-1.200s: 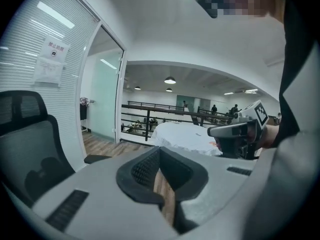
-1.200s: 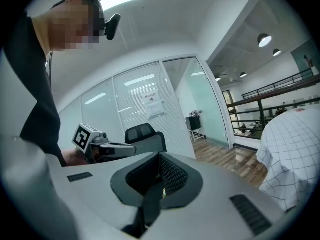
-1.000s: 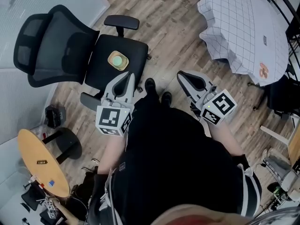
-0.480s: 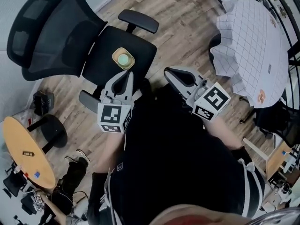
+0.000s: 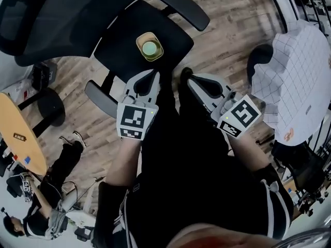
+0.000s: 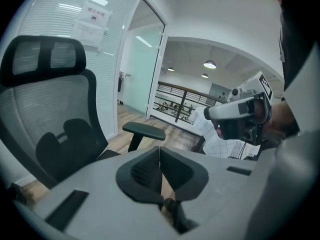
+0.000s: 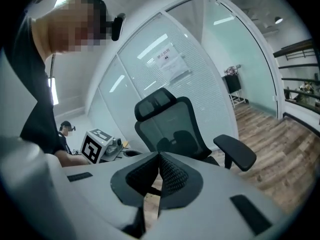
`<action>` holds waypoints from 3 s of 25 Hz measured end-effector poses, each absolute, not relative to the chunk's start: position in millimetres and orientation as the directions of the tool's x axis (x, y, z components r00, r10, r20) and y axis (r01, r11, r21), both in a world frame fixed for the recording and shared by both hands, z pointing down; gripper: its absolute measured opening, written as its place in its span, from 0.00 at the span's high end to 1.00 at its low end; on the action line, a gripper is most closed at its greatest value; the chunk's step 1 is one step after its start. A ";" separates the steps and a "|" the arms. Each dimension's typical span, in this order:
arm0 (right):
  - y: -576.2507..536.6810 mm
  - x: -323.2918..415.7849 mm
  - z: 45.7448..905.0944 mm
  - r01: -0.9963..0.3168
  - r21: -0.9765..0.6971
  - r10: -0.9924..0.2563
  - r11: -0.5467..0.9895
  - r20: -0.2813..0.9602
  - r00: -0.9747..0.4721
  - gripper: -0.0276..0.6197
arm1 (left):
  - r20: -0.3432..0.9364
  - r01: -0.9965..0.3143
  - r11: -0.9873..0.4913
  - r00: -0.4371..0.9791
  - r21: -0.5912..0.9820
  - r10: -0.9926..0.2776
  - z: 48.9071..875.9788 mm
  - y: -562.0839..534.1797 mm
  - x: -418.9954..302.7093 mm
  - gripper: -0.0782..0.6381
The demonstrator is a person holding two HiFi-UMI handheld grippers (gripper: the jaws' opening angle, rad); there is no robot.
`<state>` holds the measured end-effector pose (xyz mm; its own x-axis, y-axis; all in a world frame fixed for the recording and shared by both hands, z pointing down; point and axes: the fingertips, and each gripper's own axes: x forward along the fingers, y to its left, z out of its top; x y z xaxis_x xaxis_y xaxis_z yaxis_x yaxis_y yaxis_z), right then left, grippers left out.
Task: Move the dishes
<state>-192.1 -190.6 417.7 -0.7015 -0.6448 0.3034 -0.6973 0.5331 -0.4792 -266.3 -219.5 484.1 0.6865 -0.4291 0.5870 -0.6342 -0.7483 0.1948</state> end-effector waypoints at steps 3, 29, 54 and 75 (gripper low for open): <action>-200.7 -194.0 453.1 -0.678 -0.507 -0.610 0.533 0.325 -0.723 0.93 | 0.626 -0.652 -0.736 0.654 0.182 -0.425 518.9 -233.5 -266.1 0.88; -190.0 -196.7 682.0 -0.615 -0.664 -0.488 0.426 0.404 -0.774 0.93 | 0.872 -0.606 -0.794 0.416 0.052 -0.260 833.0 -262.7 -270.1 0.76; -198.8 -182.7 552.5 -0.692 -0.604 -0.632 0.396 0.368 -0.683 0.93 | 0.912 -0.397 -0.918 0.368 -0.020 -0.179 730.1 -243.9 -256.5 0.86; -85.6 -84.6 373.6 -0.893 -0.423 -0.896 0.151 0.323 -0.305 0.93 | 0.813 0.080 -0.981 0.574 -0.178 -0.101 487.9 -126.3 -142.8 0.86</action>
<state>-84.6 -85.6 373.6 -0.3049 -0.8959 0.3230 -0.8933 0.1513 -0.4233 -142.8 -126.3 487.9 0.5739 -0.1006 0.8127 0.0797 -0.9809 -0.1777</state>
